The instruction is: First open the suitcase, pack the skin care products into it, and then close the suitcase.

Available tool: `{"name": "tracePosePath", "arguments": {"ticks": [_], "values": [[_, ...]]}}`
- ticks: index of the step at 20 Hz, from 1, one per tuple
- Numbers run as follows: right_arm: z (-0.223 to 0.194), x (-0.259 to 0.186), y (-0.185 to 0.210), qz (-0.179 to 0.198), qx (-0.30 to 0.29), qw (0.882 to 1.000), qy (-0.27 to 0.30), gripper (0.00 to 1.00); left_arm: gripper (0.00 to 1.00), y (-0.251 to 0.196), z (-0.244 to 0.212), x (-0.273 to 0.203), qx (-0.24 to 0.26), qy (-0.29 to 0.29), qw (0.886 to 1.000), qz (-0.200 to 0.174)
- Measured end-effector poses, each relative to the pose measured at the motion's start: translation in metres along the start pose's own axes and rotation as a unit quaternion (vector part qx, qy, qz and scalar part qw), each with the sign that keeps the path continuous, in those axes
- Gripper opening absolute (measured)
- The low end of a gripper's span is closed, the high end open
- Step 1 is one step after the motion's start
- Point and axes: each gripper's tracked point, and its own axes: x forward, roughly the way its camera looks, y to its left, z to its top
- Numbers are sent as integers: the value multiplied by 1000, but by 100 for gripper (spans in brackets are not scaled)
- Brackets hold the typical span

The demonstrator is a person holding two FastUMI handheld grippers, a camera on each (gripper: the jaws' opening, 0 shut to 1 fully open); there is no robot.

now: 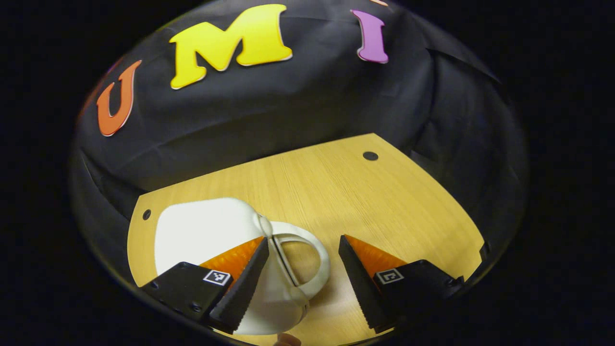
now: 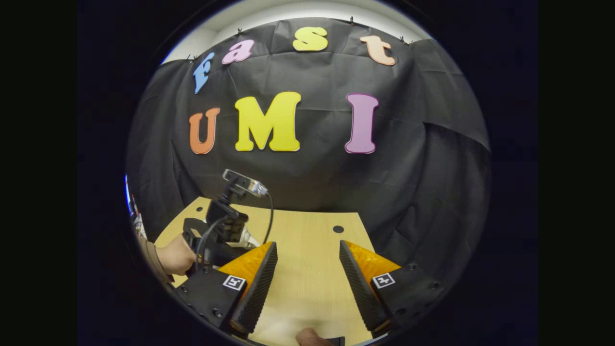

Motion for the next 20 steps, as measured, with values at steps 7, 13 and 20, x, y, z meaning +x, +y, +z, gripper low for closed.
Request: {"name": "tracePosePath", "arguments": {"ticks": [7,13,20], "values": [[22,14,43,15,-4,1000,-22,77,97,82,85,-130,-53,-180,977,105],[38,15,89,19,-35,998,-55,77,96,134,69,-231,-92,-266,945,168],[44,12,137,24,-39,995,-86,77,98,139,15,-241,-97,-258,948,158]]}}
